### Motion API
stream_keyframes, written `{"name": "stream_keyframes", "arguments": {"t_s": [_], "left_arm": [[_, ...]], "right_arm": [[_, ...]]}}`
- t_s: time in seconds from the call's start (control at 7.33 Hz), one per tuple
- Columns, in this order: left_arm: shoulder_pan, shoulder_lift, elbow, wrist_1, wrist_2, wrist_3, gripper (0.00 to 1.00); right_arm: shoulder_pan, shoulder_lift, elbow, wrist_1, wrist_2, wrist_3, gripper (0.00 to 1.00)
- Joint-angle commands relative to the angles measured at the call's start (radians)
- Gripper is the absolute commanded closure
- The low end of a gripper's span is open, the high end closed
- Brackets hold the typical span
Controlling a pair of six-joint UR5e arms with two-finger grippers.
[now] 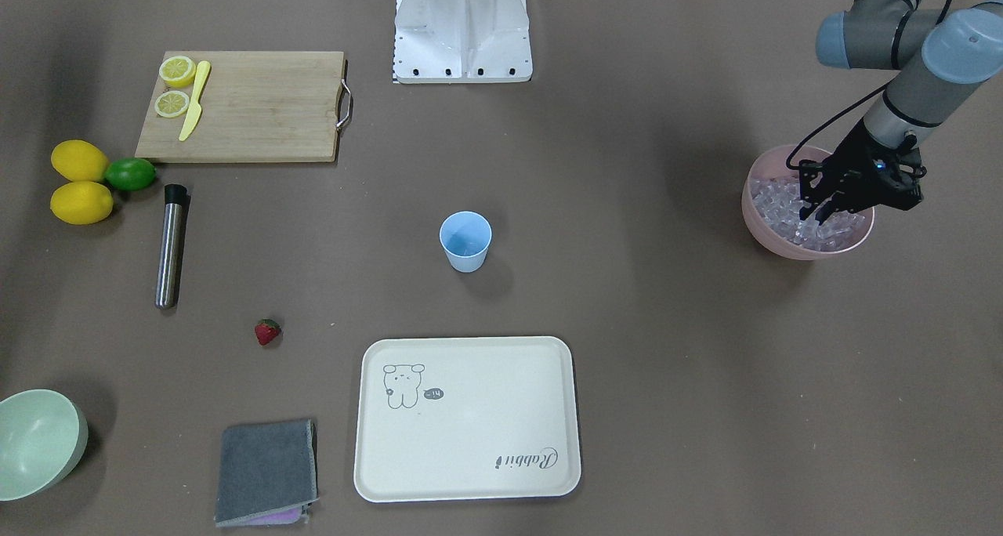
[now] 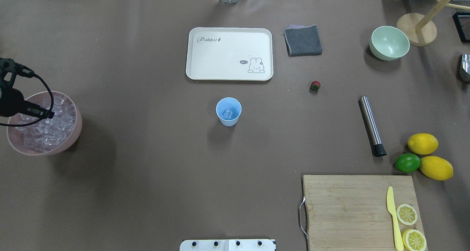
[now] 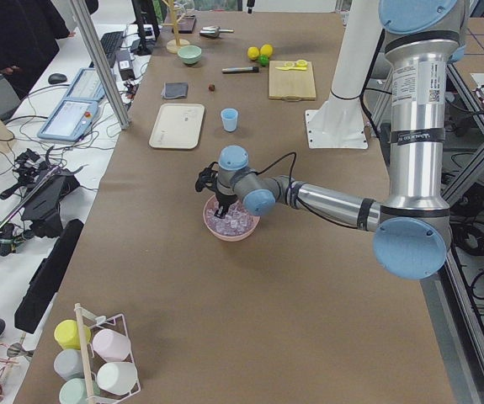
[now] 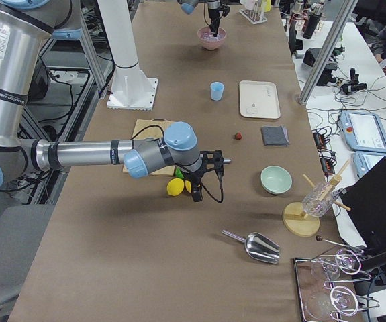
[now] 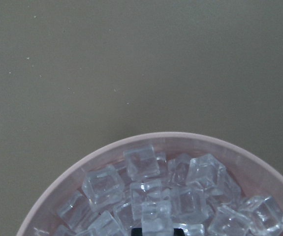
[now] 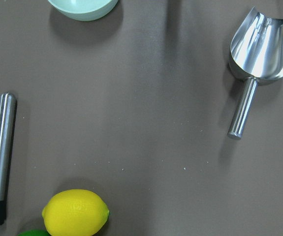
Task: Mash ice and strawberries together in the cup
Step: 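Lift the ice cube with the left gripper and carry it over the cup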
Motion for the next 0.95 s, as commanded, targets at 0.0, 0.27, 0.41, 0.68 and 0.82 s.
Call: {"name": "stream_keyframes", "arguments": {"t_s": [0.0,0.27,0.41,0.68,0.82], "left_arm": [[-0.019,0.000,-0.005,0.002,-0.004,0.012,1.00],[-0.068,-0.010,-0.066,0.069,-0.059,0.037,1.00],[-0.100,-0.052,-0.098,0.101,-0.103,0.035,1.00],[-0.096,-0.162,-0.112,0.104,-0.108,-0.155,1.00],[-0.061,-0.251,-0.109,0.103,-0.107,-0.320,1.00]], "right_arm": [[0.001,0.000,0.000,0.000,0.000,0.000,0.00],[0.001,0.000,0.000,-0.002,0.000,0.000,0.00],[0.001,0.000,0.000,0.000,0.000,0.000,0.00],[0.001,-0.001,0.000,0.000,0.000,0.002,0.00],[0.001,-0.001,0.000,0.000,0.000,0.002,0.00]]}}
